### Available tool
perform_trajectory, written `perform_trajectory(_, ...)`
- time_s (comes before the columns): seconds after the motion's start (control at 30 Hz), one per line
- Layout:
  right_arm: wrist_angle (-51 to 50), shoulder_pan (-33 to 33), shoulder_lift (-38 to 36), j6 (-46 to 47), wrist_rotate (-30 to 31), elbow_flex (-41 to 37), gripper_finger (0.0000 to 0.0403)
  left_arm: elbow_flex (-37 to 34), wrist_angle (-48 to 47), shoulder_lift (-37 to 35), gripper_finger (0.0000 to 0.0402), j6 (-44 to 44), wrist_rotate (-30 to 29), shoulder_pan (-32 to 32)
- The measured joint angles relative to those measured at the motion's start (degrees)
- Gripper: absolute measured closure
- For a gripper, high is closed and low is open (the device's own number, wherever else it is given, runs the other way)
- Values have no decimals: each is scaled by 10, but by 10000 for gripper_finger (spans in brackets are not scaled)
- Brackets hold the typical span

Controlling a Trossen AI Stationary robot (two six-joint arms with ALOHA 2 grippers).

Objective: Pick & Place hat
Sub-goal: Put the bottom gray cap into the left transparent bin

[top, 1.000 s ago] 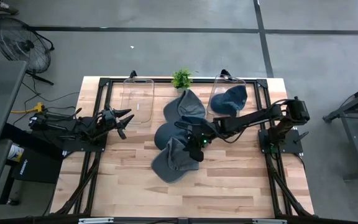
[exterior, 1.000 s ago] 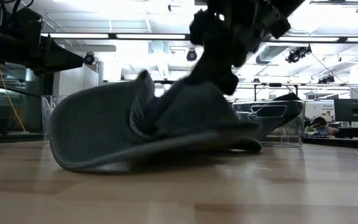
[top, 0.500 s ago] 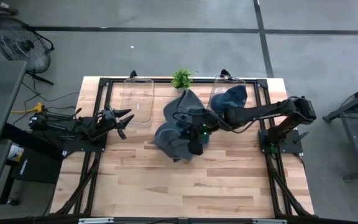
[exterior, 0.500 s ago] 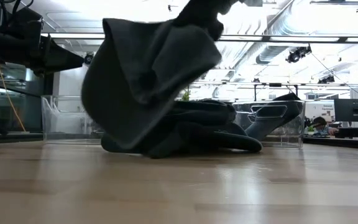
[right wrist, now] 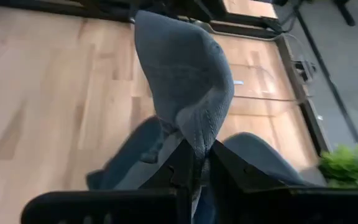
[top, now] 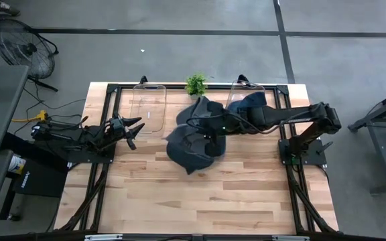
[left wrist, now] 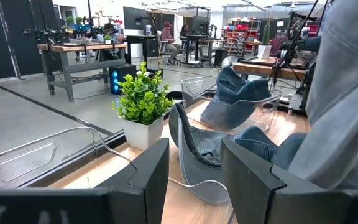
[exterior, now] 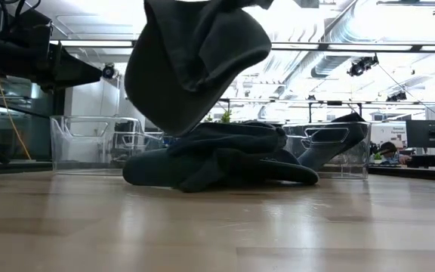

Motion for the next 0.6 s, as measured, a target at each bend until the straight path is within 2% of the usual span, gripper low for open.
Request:
perform_trajectory(0.27,-61,-2,0,-10,10,17,379,0,0,0,259,0,0,0)
perform_trajectory(0.6,-66,-2,0,-10,14,17,379,0,0,0,259,0,0,0)
